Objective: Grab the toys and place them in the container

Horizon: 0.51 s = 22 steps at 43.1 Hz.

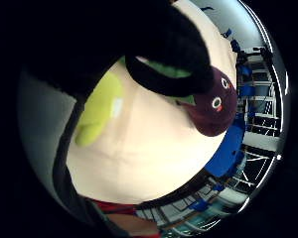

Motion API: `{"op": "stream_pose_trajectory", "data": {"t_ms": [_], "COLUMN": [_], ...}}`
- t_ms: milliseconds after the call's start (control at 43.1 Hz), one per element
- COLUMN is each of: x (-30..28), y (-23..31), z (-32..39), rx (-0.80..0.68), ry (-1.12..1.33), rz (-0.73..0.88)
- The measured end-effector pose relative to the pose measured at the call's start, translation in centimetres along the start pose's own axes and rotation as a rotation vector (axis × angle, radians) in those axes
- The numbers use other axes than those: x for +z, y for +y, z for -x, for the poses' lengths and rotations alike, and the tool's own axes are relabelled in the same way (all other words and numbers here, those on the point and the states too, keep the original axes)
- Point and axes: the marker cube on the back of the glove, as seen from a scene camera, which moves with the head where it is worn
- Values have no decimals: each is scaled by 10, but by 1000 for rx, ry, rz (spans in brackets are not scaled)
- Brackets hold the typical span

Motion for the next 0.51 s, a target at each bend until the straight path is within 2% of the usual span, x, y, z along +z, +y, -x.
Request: {"op": "stream_pose_trajectory", "data": {"t_ms": [325, 511], "x": [28, 30], "y": [-18, -17], "z": [3, 4], "rx": [39, 34], "ry": [92, 98], "rz": [117, 131]}}
